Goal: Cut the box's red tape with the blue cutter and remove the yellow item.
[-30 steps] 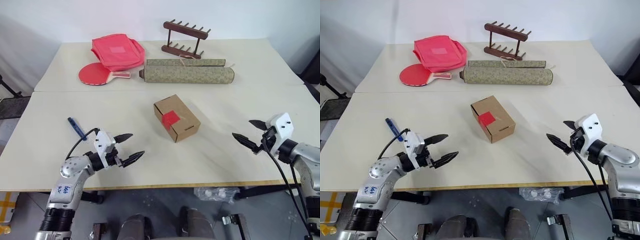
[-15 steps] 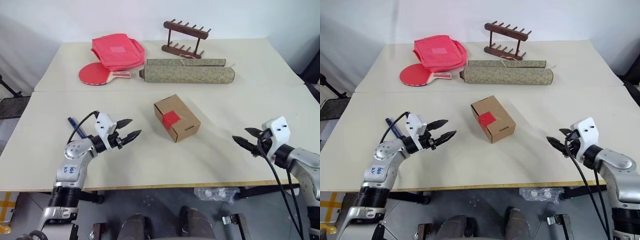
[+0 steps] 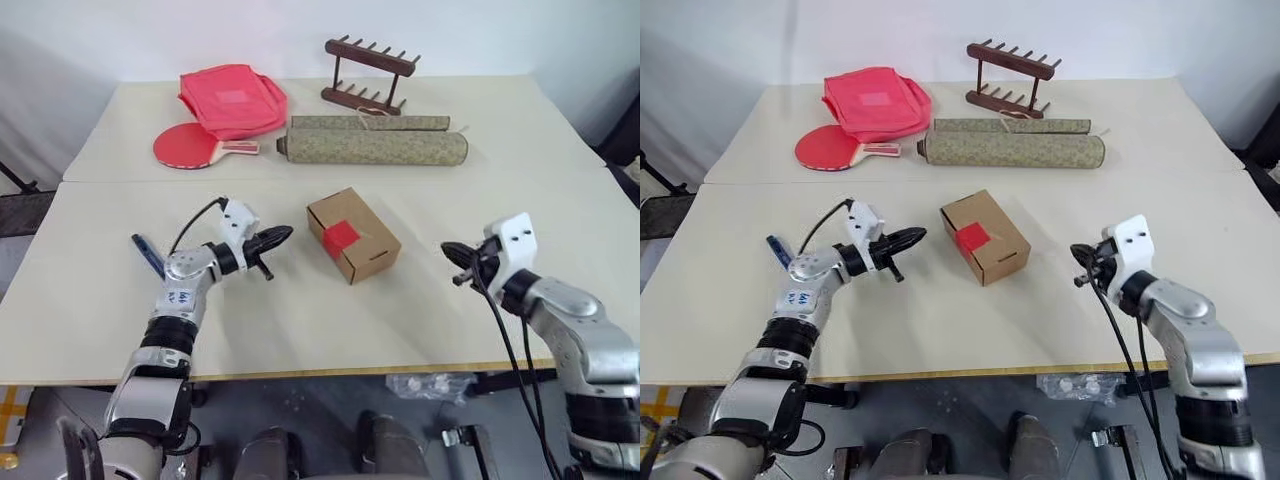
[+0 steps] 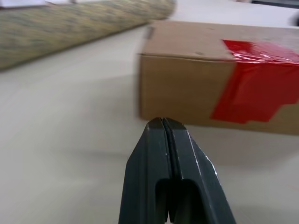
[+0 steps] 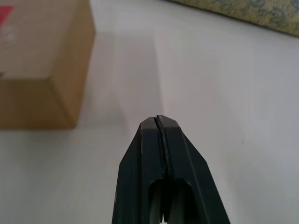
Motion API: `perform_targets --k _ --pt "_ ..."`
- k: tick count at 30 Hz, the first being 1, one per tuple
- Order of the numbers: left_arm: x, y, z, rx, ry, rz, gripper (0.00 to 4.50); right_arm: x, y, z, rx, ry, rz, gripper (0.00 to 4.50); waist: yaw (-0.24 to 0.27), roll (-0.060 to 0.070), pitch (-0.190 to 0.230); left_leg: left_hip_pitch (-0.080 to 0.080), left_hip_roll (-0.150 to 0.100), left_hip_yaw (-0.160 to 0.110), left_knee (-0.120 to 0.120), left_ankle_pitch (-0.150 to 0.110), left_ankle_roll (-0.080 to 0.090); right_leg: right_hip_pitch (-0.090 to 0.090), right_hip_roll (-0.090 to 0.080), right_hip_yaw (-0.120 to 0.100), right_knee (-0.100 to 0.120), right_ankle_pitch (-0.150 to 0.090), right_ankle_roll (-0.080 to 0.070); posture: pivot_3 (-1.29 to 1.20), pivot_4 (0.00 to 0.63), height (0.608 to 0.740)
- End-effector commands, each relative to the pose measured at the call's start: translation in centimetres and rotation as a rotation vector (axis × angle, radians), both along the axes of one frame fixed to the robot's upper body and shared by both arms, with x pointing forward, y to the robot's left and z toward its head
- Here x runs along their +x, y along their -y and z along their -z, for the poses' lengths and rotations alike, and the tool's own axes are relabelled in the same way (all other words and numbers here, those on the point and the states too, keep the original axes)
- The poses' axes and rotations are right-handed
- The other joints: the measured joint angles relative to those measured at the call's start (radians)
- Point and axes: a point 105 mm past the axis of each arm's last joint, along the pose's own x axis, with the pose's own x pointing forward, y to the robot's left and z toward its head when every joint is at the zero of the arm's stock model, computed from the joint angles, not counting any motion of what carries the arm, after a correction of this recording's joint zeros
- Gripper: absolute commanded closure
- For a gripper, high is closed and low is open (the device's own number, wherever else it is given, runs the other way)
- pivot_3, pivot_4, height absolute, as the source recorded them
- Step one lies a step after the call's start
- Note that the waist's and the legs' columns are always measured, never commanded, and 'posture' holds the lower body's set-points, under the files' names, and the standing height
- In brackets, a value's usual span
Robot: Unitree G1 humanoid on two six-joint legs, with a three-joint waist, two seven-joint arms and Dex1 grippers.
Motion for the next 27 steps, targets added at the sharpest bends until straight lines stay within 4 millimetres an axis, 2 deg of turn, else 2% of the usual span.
perform_targets --k 1,5,7,11,17,21,27 --pt "0.2 1.2 -0.9 0.007 0.045 0.046 4.48 1.2 -1.2 -0.5 -0.013 0.033 -0.044 4.5 -0.001 0.0 0.0 -0.001 0.0 0.0 0.0 0.0 0.0 -0.001 0.001 0.0 0.0 0.0 0.0 0.0 0.15 0.74" --pt "0.4 2.7 -0.7 0.016 0.056 0.08 4.48 1.9 -3.6 0.4 -0.031 -0.061 -0.138 4.5 -0.002 0.0 0.0 -0.009 -0.001 0.0 0.001 0.002 -0.001 -0.008 0.001 0.0 0.002 0.0 0.0 0.0 0.15 0.74" --pt "0.8 3.4 -0.9 0.01 0.062 0.077 4.48 1.2 -5.9 0.5 -0.046 -0.068 -0.237 4.5 0.001 0.0 0.0 -0.009 -0.001 -0.001 0.001 0.002 -0.001 -0.008 0.002 -0.001 0.002 0.0 0.0 0.0 0.15 0.74" --pt "0.9 5.2 -1.2 0.008 0.069 0.116 4.48 -1.2 -9.7 0.3 -0.046 -0.094 -0.397 4.5 0.003 -0.001 0.0 -0.01 -0.001 -0.002 0.001 0.002 -0.001 -0.008 0.001 -0.002 0.001 0.0 0.001 0.0 0.15 0.74" --pt "0.8 7.0 -1.8 0.017 0.082 0.182 4.48 -6.2 -13.9 -0.3 -0.083 -0.129 -0.599 4.5 0.003 -0.001 0.001 -0.012 -0.001 -0.005 0.002 0.001 -0.001 -0.008 0.001 -0.004 0.001 0.001 0.001 0.0 0.15 0.74" --pt "1.2 6.0 -2.0 0.018 0.077 0.158 4.48 -7.5 -14.8 -0.9 -0.11 -0.13 -0.624 4.5 0.003 -0.001 0.001 -0.013 -0.001 -0.006 0.004 0.001 -0.001 -0.008 0.001 -0.004 0.001 0.001 0.001 0.0 0.15 0.74" --pt "1.7 2.0 -1.7 0.043 0.066 0.076 4.48 -7.9 -13.2 -2.9 -0.201 -0.085 -0.588 4.5 0.0 -0.003 0.001 -0.014 0.0 -0.006 0.009 0.001 -0.001 -0.008 0.001 -0.004 0.003 0.001 0.001 0.0 0.15 0.74"
